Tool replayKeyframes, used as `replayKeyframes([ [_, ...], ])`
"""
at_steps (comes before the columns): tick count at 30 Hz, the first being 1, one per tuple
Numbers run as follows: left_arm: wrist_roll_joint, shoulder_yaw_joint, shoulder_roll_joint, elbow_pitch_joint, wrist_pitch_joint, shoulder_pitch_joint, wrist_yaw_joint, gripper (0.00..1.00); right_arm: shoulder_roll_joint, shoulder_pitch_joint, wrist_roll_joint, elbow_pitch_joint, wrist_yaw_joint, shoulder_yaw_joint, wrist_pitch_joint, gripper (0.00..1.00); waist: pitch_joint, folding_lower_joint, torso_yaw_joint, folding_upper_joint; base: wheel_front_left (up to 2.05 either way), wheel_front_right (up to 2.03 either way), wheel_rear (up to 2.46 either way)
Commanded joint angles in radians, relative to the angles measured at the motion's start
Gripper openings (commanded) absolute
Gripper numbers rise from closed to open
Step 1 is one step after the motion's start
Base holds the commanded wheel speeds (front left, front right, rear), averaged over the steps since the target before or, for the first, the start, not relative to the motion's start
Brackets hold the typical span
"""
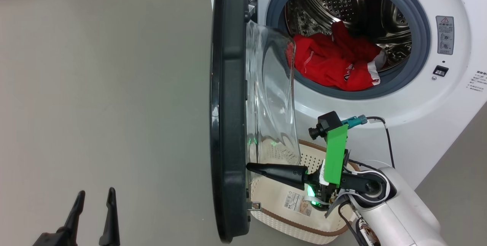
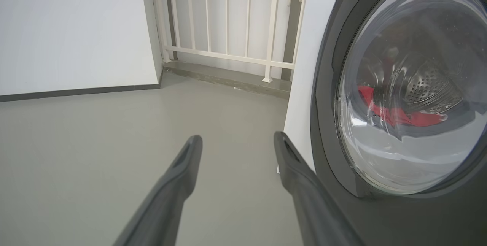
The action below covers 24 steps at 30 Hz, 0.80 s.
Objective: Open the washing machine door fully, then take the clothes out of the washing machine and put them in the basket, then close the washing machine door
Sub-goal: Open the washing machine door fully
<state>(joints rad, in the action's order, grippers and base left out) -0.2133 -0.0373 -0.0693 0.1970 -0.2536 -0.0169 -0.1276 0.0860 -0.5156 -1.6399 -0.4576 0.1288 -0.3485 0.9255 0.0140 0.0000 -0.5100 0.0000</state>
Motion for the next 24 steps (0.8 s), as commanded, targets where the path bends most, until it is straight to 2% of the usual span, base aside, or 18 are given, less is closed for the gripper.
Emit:
replayKeyframes([
  [1,0.002,-0.029,-0.020,-0.018,-0.008,0.020,-0.003,1.00,-0.030,-0.018,-0.007,0.039,0.002,-0.021,-0.003,0.00,0.000,0.0000,0.000,0.0000,0.00,0.00,0.00],
  [16,0.001,-0.021,-0.024,-0.012,-0.008,0.025,-0.003,1.00,-0.034,-0.016,0.001,0.054,0.002,-0.029,-0.027,0.00,0.001,0.0000,0.006,0.0000,0.00,0.00,0.00],
  [24,0.002,-0.023,-0.023,-0.013,-0.008,0.023,-0.003,1.00,0.000,-0.005,0.032,0.110,0.002,0.000,-0.054,0.00,0.003,0.0000,0.024,0.0000,0.00,0.00,0.00],
])
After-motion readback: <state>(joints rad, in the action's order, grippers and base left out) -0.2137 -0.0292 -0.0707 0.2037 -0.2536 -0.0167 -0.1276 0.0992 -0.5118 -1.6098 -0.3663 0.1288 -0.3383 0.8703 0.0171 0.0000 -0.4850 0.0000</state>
